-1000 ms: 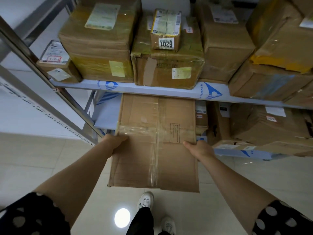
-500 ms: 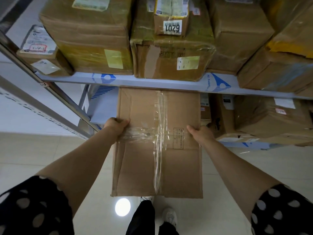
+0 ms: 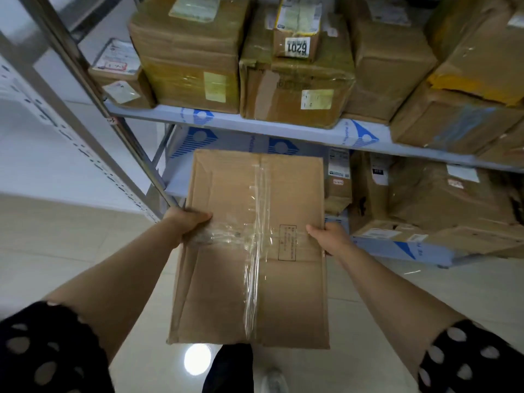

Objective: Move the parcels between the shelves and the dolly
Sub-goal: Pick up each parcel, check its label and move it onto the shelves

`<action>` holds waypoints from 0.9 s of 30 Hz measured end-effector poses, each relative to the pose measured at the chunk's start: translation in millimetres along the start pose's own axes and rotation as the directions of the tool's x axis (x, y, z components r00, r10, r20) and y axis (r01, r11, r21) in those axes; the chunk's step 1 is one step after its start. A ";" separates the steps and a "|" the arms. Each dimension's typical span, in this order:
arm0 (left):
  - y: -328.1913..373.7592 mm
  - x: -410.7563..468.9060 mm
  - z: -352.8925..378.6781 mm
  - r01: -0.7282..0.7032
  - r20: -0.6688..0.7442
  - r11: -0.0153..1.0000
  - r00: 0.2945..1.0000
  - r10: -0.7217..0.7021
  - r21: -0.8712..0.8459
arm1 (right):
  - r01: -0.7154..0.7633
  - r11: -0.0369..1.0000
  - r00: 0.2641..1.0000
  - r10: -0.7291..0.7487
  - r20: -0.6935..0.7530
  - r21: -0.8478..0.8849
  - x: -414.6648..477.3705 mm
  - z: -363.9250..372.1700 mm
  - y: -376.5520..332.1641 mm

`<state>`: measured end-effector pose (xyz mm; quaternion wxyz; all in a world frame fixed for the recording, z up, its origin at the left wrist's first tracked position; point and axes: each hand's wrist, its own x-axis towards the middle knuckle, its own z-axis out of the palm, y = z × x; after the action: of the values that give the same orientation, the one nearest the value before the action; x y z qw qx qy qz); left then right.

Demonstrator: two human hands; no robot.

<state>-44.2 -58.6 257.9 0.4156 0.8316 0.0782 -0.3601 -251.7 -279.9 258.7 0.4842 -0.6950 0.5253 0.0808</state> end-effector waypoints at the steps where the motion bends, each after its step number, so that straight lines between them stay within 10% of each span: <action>1: -8.9 -10.9 -5.4 0.005 -0.002 1.000 1.000 -0.005 -0.013 | 0.018 1.000 1.000 -0.018 0.016 -0.016 -7.8 1.5 1.9; 12: -125.0 -124.9 -123.5 0.128 -0.178 0.982 0.972 -0.151 -0.136 | 0.251 0.959 0.941 -0.209 0.268 -0.134 -93.4 79.2 -25.3; 27: -271.6 -150.8 -419.1 0.179 -0.464 0.900 0.807 -0.365 -0.398 | 0.589 0.778 0.719 -0.381 0.582 -0.218 -211.9 367.4 -223.6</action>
<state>-47.0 454.7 351.2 0.4561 0.7946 0.3694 -0.1555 -17.5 132.1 331.5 0.4603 -0.8448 0.1465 0.2301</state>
